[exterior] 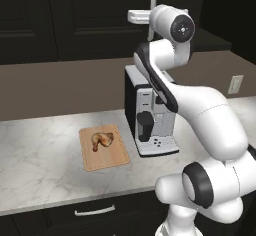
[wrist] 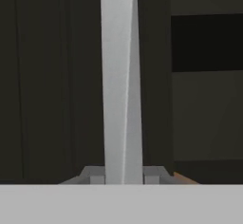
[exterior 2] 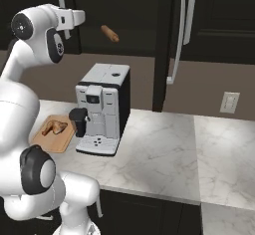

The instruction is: Open the cabinet, retrieve the rolling pin, and place it next to the meat on the cutting board to prepare for tenderizing.

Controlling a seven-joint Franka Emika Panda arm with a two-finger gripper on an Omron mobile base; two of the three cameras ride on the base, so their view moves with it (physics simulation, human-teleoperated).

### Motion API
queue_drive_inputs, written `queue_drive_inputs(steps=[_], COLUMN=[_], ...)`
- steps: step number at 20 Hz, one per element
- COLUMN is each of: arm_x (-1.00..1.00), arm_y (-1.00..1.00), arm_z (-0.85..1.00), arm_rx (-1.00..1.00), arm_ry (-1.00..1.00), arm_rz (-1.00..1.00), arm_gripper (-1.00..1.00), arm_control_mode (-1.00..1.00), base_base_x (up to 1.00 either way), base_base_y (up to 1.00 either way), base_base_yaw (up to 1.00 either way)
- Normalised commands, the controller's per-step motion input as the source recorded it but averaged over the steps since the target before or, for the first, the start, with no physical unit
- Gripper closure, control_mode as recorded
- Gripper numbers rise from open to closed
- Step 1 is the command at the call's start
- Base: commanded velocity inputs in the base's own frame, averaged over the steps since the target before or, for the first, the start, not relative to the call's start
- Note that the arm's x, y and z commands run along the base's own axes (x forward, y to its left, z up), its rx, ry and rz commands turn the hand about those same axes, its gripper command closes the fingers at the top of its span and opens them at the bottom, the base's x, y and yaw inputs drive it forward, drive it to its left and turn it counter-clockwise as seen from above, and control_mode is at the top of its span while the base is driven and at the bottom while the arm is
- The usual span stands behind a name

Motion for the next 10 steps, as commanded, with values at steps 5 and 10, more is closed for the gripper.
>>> queue_drive_inputs(steps=[5,10], arm_x=[-0.22,-0.49], arm_y=[0.06,0.33], arm_z=[-0.08,-0.1], arm_rx=[0.0,0.0], arm_ry=[0.0,0.0], arm_rz=[0.0,0.02], arm_gripper=[1.0,1.0], arm_control_mode=[-1.0,-1.0], base_base_x=[0.0,0.0], base_base_y=[0.0,0.0], base_base_yaw=[0.0,0.0])
